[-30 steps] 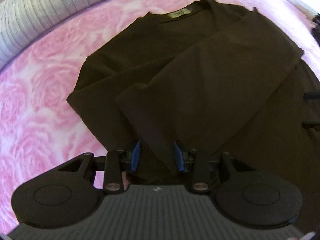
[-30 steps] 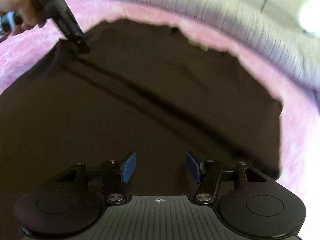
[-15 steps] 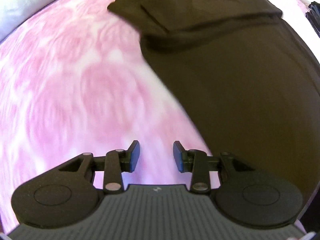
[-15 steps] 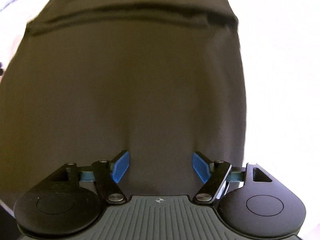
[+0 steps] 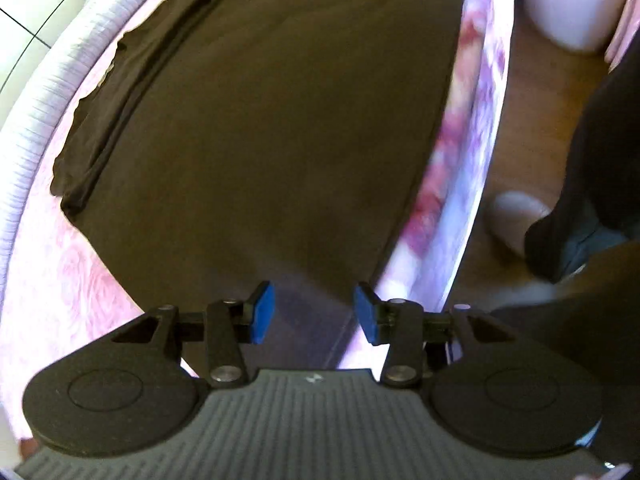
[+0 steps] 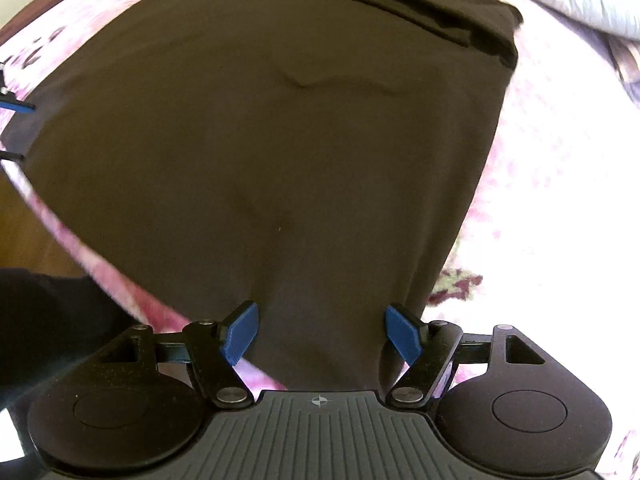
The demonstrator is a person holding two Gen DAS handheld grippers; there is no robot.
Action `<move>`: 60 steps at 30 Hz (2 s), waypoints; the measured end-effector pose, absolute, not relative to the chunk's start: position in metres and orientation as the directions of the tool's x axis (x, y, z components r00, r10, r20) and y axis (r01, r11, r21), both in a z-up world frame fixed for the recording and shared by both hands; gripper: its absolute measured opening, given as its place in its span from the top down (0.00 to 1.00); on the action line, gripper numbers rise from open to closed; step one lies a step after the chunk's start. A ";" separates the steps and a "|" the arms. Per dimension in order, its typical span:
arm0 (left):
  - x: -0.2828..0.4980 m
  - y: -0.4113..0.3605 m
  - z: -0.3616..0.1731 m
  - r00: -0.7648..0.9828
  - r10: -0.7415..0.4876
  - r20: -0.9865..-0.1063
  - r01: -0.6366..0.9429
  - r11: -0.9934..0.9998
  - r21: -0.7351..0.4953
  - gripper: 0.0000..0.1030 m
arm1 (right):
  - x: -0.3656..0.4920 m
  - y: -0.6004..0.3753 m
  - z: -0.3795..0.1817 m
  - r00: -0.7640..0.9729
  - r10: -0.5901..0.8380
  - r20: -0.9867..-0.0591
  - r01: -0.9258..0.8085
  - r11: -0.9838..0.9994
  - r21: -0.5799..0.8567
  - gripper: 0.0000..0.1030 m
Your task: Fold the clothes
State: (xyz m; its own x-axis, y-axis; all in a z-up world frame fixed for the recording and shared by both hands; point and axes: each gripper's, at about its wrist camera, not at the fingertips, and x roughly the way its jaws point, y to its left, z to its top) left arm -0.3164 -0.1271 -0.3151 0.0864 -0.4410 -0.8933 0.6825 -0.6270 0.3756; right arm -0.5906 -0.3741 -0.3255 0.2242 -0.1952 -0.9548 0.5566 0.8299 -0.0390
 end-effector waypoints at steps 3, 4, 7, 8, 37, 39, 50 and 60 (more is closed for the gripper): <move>-0.326 -0.127 -0.318 0.111 -0.435 -0.894 0.674 -0.628 0.389 0.63 | -0.597 -0.371 -0.323 0.236 -0.204 -0.950 0.554 0.831 -0.041 0.29; -0.329 -0.125 -0.318 0.110 -0.433 -0.895 0.661 -0.641 0.391 0.63 | -0.599 -0.370 -0.322 0.239 -0.209 -0.948 0.553 0.832 -0.044 0.29; -0.325 -0.116 -0.327 0.115 -0.430 -0.896 0.599 -0.689 0.408 0.63 | -0.603 -0.366 -0.319 0.247 -0.221 -0.943 0.552 0.832 -0.051 0.29; -0.319 -0.115 -0.333 0.118 -0.431 -0.895 0.586 -0.697 0.413 0.62 | -0.604 -0.365 -0.320 0.246 -0.222 -0.943 0.554 0.831 -0.052 0.29; -0.284 -0.132 -0.335 0.052 -0.347 -0.937 0.680 -0.674 0.287 0.61 | -0.592 -0.330 -0.321 0.264 -0.269 -0.926 0.492 0.863 -0.111 0.29; -0.297 -0.128 -0.337 0.073 -0.390 -0.918 0.611 -0.710 0.350 0.62 | -0.591 -0.326 -0.320 0.267 -0.273 -0.924 0.489 0.865 -0.114 0.29; -0.309 -0.112 -0.350 0.133 -0.498 -0.857 0.458 -0.736 0.498 0.68 | -0.583 -0.310 -0.311 0.300 -0.316 -0.900 0.455 0.877 -0.156 0.29; -0.302 -0.113 -0.354 0.173 -0.523 -0.835 0.497 -0.686 0.532 0.95 | -0.570 -0.278 -0.328 0.324 -0.299 -0.898 0.346 0.921 -0.181 0.28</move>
